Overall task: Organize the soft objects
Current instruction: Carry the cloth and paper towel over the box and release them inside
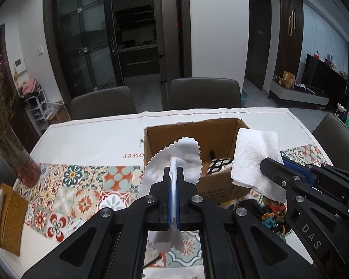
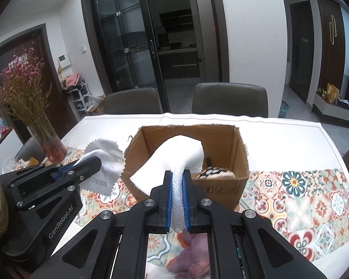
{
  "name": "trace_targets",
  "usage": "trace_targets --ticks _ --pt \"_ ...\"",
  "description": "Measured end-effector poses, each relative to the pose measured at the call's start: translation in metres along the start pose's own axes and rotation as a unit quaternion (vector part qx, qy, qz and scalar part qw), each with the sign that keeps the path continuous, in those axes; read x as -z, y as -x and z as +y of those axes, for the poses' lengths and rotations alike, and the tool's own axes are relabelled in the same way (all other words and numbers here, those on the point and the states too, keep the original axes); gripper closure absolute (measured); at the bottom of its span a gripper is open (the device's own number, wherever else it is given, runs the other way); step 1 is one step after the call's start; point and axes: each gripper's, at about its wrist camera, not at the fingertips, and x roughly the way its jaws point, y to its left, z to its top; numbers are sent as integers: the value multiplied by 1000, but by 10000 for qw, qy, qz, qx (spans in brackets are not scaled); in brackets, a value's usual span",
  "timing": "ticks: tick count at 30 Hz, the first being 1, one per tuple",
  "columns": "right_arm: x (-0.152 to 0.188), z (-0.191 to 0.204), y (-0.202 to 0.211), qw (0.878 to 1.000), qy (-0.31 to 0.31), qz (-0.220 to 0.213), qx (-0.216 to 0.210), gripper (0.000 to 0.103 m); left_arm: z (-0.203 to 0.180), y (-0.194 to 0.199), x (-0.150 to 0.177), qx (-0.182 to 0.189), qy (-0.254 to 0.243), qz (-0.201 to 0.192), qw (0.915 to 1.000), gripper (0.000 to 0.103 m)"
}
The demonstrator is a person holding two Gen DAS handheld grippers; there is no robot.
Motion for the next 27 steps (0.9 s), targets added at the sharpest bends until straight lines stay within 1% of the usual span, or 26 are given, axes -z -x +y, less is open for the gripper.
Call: trace_targets --ticks 7,17,27 --pt "-12 -13 -13 10000 -45 13 20 94 -6 -18 -15 52 -43 22 10000 98" --pt "-25 -28 -48 9998 -113 130 79 94 -8 -56 -31 105 -51 127 9999 98" --pt "-32 -37 -82 9995 -153 273 101 93 -6 -92 -38 103 -35 274 9996 98"
